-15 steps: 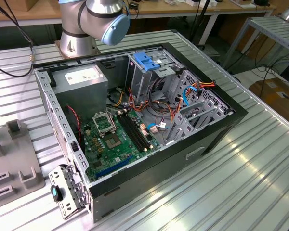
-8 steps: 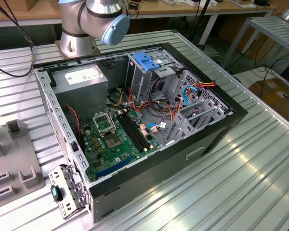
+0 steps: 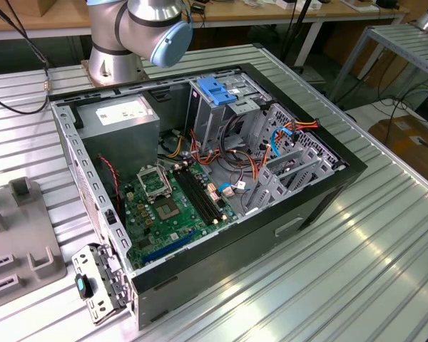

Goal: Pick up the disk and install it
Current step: 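Pick up the disk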

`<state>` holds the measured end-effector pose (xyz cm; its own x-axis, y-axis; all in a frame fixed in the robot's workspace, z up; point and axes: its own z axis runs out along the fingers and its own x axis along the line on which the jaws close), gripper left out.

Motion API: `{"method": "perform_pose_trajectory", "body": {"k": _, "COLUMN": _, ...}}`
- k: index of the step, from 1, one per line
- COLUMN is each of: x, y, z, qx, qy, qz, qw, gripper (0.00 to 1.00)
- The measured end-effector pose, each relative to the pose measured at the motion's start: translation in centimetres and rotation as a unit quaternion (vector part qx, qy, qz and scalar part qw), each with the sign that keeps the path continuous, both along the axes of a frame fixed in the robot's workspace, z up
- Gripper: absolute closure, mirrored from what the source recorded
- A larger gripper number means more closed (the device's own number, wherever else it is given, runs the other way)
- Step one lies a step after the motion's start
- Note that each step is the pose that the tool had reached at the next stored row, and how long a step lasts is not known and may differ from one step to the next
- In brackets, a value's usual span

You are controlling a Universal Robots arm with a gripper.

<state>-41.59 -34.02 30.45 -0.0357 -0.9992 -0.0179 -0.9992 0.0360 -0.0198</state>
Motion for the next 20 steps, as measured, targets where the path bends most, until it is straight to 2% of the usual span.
{"method": "perform_pose_trajectory", "body": {"k": 1, "x": 0.0, "y": -0.01, "z": 0.02, "qx": -0.0001, "qy": 0.0002, "qz": 0.0, "qw": 1.0, "gripper": 0.64}}
{"method": "perform_pose_trajectory", "body": {"k": 2, "x": 0.0, "y": -0.02, "z": 0.03, "qx": -0.0001, "qy": 0.0003, "qz": 0.0, "qw": 1.0, "gripper": 0.57}}
{"method": "perform_pose_trajectory", "body": {"k": 5, "x": 0.07, "y": -0.03, "z": 0.04, "qx": -0.0002, "qy": 0.0011, "qz": 0.0, "qw": 1.0, "gripper": 0.57}}
{"method": "perform_pose_trajectory", "body": {"k": 7, "x": 0.22, "y": -0.03, "z": 0.04, "qx": -0.0001, "qy": 0.0053, "qz": 0.0, "qw": 0.99999, "gripper": 0.57}}
{"method": "perform_pose_trajectory", "body": {"k": 8, "x": 0.37, "y": -0.03, "z": 0.03, "qx": -0.0002, "qy": 0.0105, "qz": 0.0, "qw": 0.99994, "gripper": 0.57}}
{"method": "perform_pose_trajectory", "body": {"k": 10, "x": 0.53, "y": -0.02, "z": 0.04, "qx": -0.0002, "qy": 0.016, "qz": 0.0, "qw": 0.99987, "gripper": 0.57}}
{"method": "perform_pose_trajectory", "body": {"k": 20, "x": 0.54, "y": -0.02, "z": 0.33, "qx": -0.0001, "qy": 0.0161, "qz": 0.0, "qw": 0.99987, "gripper": 0.57}}
